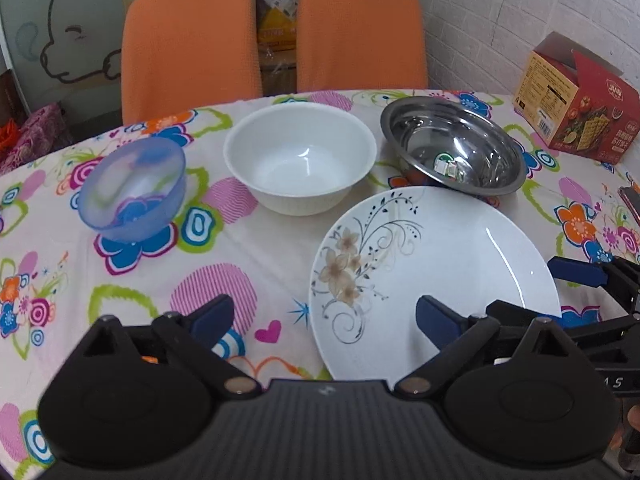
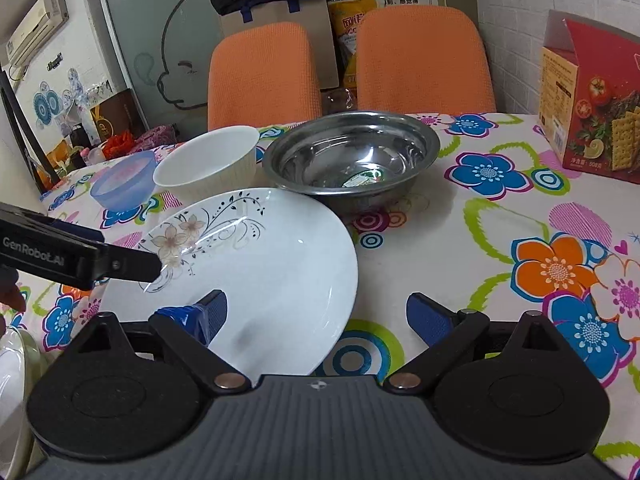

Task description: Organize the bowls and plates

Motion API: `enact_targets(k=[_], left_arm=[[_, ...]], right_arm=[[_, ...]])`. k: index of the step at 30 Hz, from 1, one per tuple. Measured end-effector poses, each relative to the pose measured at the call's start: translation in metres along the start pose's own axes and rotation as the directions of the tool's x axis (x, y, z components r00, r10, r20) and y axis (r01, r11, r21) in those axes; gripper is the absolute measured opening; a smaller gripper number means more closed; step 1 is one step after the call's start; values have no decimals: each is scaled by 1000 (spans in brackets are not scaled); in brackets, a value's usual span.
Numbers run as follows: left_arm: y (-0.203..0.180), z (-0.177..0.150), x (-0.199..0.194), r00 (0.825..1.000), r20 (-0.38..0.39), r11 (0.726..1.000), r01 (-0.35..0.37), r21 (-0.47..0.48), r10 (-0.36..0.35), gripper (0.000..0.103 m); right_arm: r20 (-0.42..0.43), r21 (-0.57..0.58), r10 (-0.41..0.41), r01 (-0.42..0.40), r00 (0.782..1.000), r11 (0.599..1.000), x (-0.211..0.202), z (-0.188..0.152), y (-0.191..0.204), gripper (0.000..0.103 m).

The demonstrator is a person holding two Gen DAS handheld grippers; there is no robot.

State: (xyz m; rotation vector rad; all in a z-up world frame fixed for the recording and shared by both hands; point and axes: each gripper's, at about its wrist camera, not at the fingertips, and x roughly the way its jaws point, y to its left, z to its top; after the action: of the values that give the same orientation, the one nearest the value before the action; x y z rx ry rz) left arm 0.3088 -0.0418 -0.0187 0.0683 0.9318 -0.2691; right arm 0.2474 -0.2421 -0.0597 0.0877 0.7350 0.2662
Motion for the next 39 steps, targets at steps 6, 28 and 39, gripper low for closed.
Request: enact_targets(k=[6,28,39], left_arm=[[-3,3,24,999,-44,1000,-4,22,5,93],[5,-17,-22,998,-35,997,58,-53,-60,55],[50,-81,-113,999,41,994,-13,-109,18,54]], right_arm=[[-19,-60,-24,23,1000,998,12,0,15,85],[12,-15,15,-15,1000,1000,-17,-10,67,86],[45,-87,103,-99,994,991,-65,-36,146,86]])
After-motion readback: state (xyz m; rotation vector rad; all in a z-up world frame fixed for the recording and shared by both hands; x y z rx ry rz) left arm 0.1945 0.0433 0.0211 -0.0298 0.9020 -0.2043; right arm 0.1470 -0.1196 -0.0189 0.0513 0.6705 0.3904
